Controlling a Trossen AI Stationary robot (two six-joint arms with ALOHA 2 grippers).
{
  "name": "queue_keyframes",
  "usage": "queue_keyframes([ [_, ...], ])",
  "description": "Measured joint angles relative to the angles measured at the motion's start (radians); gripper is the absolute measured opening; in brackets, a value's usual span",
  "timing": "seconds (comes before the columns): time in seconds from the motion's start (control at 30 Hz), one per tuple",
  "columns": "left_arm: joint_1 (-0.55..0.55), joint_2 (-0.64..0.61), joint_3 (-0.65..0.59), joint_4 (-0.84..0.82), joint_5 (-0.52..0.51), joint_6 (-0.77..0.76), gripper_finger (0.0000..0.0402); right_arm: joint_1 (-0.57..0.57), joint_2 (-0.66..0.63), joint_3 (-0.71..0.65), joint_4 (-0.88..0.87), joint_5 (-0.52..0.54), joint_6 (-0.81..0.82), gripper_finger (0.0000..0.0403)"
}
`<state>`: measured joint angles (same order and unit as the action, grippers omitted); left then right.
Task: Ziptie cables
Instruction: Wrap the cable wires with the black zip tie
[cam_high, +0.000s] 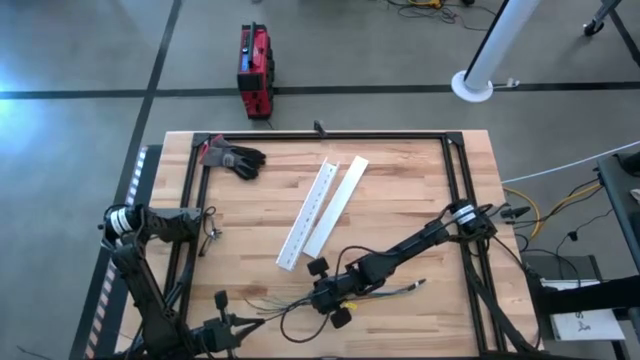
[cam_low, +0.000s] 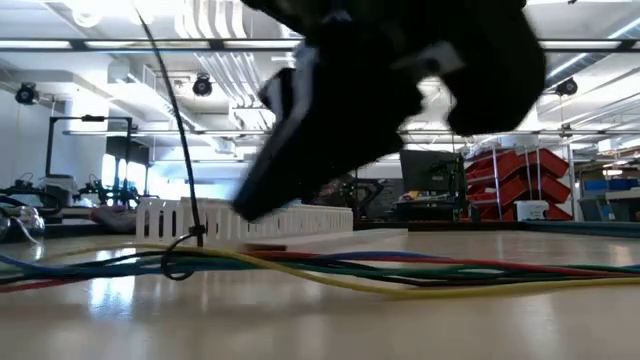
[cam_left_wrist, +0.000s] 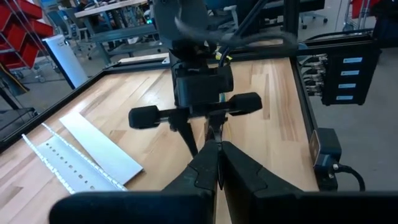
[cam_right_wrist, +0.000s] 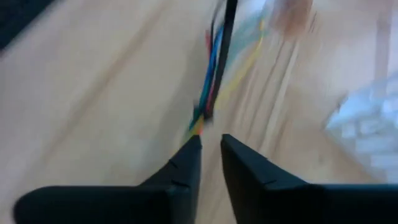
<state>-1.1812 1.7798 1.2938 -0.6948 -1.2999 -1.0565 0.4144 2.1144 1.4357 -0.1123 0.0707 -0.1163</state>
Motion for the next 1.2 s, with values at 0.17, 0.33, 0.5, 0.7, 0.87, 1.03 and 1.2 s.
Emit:
queue_keyframes([
  [0.17,0.000,0.000,0.000,0.002,0.002,0.000,0.0000,0.028,-0.046,0.052,-0.235,0.000,0.063,0.0114],
  [0.33,0.000,0.000,0.000,-0.001,0.003,0.000,0.0000,0.079,-0.067,0.057,-0.387,0.004,0.201,0.0182],
  [0.5,0.000,0.001,0.000,-0.001,0.003,0.027,0.0000,0.122,-0.052,0.020,-0.419,0.117,0.317,0.0237],
  [0.7,0.000,0.001,0.000,-0.001,0.037,0.035,0.0000,0.126,-0.042,-0.008,-0.400,0.163,0.356,0.0258],
  [0.87,0.000,0.002,0.000,0.000,0.062,0.041,0.0000,0.118,-0.010,-0.013,-0.373,0.101,0.382,0.0245],
  [1.03,0.000,0.002,0.000,0.004,0.065,0.045,0.0000,0.111,0.000,-0.016,-0.377,0.139,0.406,0.0208],
  [1.2,0.000,0.002,0.000,0.006,0.087,0.048,0.0000,0.099,0.002,-0.016,-0.374,0.177,0.354,0.0133],
])
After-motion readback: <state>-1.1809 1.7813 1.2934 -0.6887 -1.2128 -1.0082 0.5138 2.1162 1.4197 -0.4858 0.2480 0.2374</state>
